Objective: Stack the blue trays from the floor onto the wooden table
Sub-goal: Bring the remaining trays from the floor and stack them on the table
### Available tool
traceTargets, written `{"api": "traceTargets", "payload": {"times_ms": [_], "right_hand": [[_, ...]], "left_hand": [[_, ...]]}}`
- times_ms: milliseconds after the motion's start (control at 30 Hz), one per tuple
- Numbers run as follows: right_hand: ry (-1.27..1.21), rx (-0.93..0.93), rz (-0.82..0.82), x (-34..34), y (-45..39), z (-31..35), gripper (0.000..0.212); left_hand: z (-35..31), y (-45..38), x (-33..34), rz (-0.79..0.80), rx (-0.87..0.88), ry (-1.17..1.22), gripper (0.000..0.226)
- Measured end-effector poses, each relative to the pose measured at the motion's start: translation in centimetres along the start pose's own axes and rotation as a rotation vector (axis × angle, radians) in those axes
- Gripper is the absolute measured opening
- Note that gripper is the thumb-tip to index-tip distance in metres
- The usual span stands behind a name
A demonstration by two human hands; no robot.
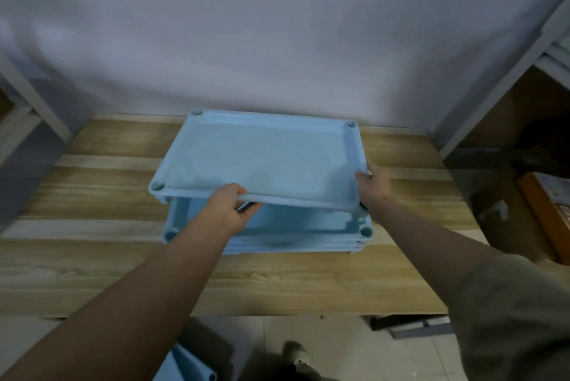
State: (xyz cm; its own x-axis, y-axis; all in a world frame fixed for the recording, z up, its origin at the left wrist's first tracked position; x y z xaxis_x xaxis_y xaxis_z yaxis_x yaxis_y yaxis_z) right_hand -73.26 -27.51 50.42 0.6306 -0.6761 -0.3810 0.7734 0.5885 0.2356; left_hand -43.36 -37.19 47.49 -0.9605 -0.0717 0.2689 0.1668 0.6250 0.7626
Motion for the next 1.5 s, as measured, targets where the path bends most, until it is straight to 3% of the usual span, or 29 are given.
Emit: {"api": "traceTargets", "payload": {"times_ms": [367, 533, 967, 1167, 1233, 1300, 1367, 1500], "right_hand": [[0.008, -0.021, 0.03, -1.2, 0.1, -2.9, 0.034], [-0.005, -0.005, 0.013, -1.2, 0.3, -3.7, 0.04], [0.037, 0.004, 0.033, -0.9, -0.1, -4.1, 0.043], [0.186, -0.028, 0.025, -0.8, -0.4, -3.9, 0.04], [0.387, -0.039, -0.021, -0.8, -0.3, -3.4, 0.047], [0.622, -0.113, -0.137, -0.9, 0.4, -1.8, 0.057], [0.674, -0.248, -0.196, 0.0, 1.4, 0.4, 0.061], [0.703, -0.519, -0.005, 5.2, 3.9, 3.5, 0.064]], "left_hand": [[4.1, 0.3, -0.5, -0.067, -0.07, -0.003, 0.004], [4.9, 0.6, -0.7, -0.087, -0.084, -0.002, 0.016], [5.2, 1.0, -0.7, -0.078, -0.059, 0.034, 0.019], [5.4, 0.9, -0.9, -0.08, -0.038, 0.032, 0.015], [5.5, 0.9, -1.0, -0.068, -0.043, 0.038, 0.011], [5.5, 0.8, -1.1, -0.053, -0.05, 0.053, 0.005], [5.3, 0.8, -1.1, -0.03, -0.057, 0.057, 0.006], [5.3, 1.1, -1.5, 0.045, -0.063, 0.006, 0.007]]}}
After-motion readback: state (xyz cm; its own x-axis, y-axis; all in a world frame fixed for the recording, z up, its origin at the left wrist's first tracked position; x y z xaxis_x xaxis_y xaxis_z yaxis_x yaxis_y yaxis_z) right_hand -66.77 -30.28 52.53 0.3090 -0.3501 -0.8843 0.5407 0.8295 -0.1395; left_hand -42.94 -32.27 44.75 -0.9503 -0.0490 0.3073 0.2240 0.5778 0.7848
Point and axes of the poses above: each hand's wrist, its own y-axis away from the middle knuckle, its own x-axis out of the palm, z = x × y, the point moved 9 cm from there along -y, towards the middle knuckle, and after that the axes turned 6 degrees about -y, right-handed, at the moved point
